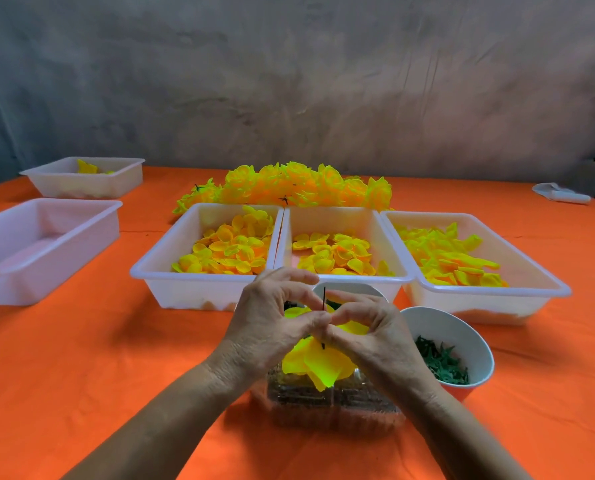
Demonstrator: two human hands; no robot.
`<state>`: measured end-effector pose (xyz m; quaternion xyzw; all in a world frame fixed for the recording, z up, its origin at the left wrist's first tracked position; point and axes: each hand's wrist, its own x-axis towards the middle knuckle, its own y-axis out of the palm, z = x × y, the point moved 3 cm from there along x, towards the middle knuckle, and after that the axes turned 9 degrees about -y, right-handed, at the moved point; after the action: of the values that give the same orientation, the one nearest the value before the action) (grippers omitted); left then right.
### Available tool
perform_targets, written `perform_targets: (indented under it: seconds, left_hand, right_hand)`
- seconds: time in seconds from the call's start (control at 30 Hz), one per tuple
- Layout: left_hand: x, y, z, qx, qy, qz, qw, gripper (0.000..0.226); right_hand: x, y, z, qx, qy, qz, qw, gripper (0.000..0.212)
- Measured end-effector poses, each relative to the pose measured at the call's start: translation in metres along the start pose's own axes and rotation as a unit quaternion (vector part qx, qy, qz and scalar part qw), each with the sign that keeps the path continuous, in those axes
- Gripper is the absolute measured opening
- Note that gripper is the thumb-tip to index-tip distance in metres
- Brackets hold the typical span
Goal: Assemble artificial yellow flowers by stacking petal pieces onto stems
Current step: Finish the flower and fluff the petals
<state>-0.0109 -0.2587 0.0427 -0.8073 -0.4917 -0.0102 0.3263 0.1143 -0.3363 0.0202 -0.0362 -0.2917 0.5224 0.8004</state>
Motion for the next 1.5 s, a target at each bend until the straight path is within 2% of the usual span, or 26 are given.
perform_targets:
  seconds: [0.23, 0.4, 0.5, 0.6, 0.67, 0.87, 1.03, 1.23, 1.37, 1.43, 1.5]
  left_hand:
    - [0.005, 0.001, 0.0, 0.012, 0.015, 0.021, 1.0, 0.017]
    - [0.005, 0.001, 0.0, 0.018, 0.011, 0.025, 0.999, 0.018]
    - [0.006, -0.001, -0.002, 0.019, 0.004, 0.025, 0.999, 0.019]
    - [0.006, -0.001, -0.003, 0.015, -0.01, 0.028, 0.999, 0.021]
    - [0.006, -0.001, -0.003, 0.005, -0.018, 0.029, 0.999, 0.018]
    - [0.006, -0.001, -0.003, -0.001, -0.019, 0.029, 0.999, 0.023]
    - [0.009, 0.001, -0.001, -0.003, -0.009, 0.03, 1.0, 0.026]
    - [0.01, 0.002, 0.0, 0.002, -0.015, 0.044, 0.999, 0.014]
    - [0.009, 0.0, -0.001, -0.007, -0.024, 0.046, 0.999, 0.022]
    - [0.007, -0.001, -0.003, -0.002, -0.026, 0.051, 0.998, 0.022]
    - [0.007, -0.002, -0.004, 0.005, -0.026, 0.054, 0.998, 0.02]
  right_hand:
    - [0.0, 0.004, -0.011, 0.024, -0.005, -0.021, 0.999, 0.006]
    - [-0.003, 0.005, -0.013, 0.014, 0.001, -0.008, 1.0, 0.015]
    - [-0.007, 0.004, -0.005, -0.089, -0.029, -0.04, 0.995, 0.019]
    - [-0.012, 0.009, 0.009, -0.227, -0.063, -0.139, 0.962, 0.012]
    - [-0.015, 0.017, 0.015, -0.252, -0.06, -0.198, 0.945, 0.014]
    - [-0.018, 0.026, 0.012, -0.267, -0.044, -0.25, 0.93, 0.018]
    - [-0.02, 0.033, 0.008, -0.252, -0.069, -0.304, 0.916, 0.019]
    - [-0.022, 0.042, -0.008, -0.183, -0.096, -0.342, 0.917, 0.02]
    - [-0.022, 0.041, -0.009, -0.124, -0.048, -0.312, 0.941, 0.019]
    - [-0.017, 0.031, -0.008, -0.081, -0.007, -0.231, 0.97, 0.011]
    - [-0.01, 0.019, -0.005, -0.078, 0.013, -0.113, 0.99, 0.007]
